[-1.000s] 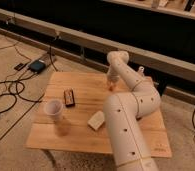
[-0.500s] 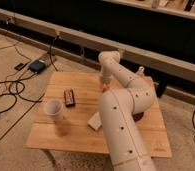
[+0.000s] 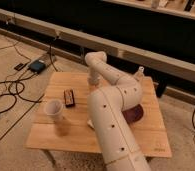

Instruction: Drag the pepper across the table

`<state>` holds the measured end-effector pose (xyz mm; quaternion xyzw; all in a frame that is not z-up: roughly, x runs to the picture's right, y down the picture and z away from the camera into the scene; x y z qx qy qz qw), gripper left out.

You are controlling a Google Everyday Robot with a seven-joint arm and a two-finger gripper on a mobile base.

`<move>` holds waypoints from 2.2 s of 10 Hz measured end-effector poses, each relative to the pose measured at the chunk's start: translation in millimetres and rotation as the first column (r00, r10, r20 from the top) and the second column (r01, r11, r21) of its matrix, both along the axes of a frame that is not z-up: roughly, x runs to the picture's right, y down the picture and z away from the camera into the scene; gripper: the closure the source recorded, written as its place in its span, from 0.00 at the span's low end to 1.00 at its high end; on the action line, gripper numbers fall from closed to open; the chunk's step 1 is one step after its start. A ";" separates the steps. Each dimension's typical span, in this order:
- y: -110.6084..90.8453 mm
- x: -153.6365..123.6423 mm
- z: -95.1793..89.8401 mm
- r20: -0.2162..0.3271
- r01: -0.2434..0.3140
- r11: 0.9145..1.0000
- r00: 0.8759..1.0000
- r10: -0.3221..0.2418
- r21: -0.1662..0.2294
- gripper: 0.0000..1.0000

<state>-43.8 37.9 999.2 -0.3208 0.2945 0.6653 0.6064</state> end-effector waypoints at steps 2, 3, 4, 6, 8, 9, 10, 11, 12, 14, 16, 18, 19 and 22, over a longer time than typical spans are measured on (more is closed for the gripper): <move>1.3 -32.6 -6.4 0.036 0.039 0.999 0.999 -0.038 -0.021 0.87; 2.4 -50.5 -11.9 0.058 0.074 0.996 0.996 -0.071 -0.040 0.87; 3.7 -61.8 -15.8 0.073 0.103 0.993 0.992 -0.099 -0.055 0.87; 6.2 -80.0 -25.9 0.102 0.189 0.978 0.978 -0.180 -0.090 0.87; 0.6 -82.2 -35.2 0.104 0.217 0.971 0.973 -0.206 -0.102 0.87; 0.2 -78.4 -34.9 0.100 0.214 0.971 0.974 -0.204 -0.103 0.87; 0.5 -79.5 -34.7 0.101 0.215 0.971 0.973 -0.205 -0.103 0.87; 0.2 -81.1 -35.1 0.102 0.217 0.971 0.973 -0.206 -0.102 0.87; 0.5 -80.5 -34.9 0.102 0.217 0.971 0.973 -0.206 -0.102 0.87; -0.1 -78.7 -34.8 0.100 0.215 0.971 0.974 -0.205 -0.102 0.87; 0.1 -80.2 -35.0 0.101 0.217 0.971 0.973 -0.207 -0.102 0.87; 0.2 -80.0 -34.9 0.100 0.217 0.971 0.973 -0.207 -0.102 0.87; -2.2 -80.4 -34.7 0.100 0.215 0.972 0.973 -0.206 -0.095 0.87; -16.4 -66.4 -27.6 0.067 0.182 0.982 0.982 -0.178 -0.055 0.87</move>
